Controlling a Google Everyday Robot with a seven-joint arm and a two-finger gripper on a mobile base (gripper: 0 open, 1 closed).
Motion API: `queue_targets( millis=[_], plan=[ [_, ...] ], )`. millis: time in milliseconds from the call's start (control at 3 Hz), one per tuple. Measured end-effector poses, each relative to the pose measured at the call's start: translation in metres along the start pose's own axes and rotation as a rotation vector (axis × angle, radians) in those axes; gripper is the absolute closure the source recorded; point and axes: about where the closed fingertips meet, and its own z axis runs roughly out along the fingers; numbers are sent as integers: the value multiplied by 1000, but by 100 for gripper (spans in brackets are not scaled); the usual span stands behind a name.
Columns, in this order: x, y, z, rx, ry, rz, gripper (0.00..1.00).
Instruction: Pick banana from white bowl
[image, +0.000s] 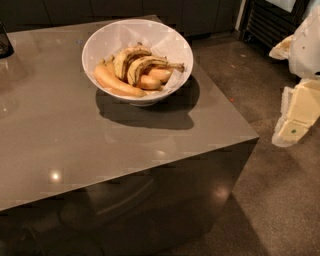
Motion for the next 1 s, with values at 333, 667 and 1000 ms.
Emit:
queue_targets(
  millis=[333,667,1000],
  plan=[
    [0,0,0,0,0,0,0],
    [-24,-24,-2,-12,23,-88,0],
    [-53,-56,-5,-10,54,-189,0]
  ],
)
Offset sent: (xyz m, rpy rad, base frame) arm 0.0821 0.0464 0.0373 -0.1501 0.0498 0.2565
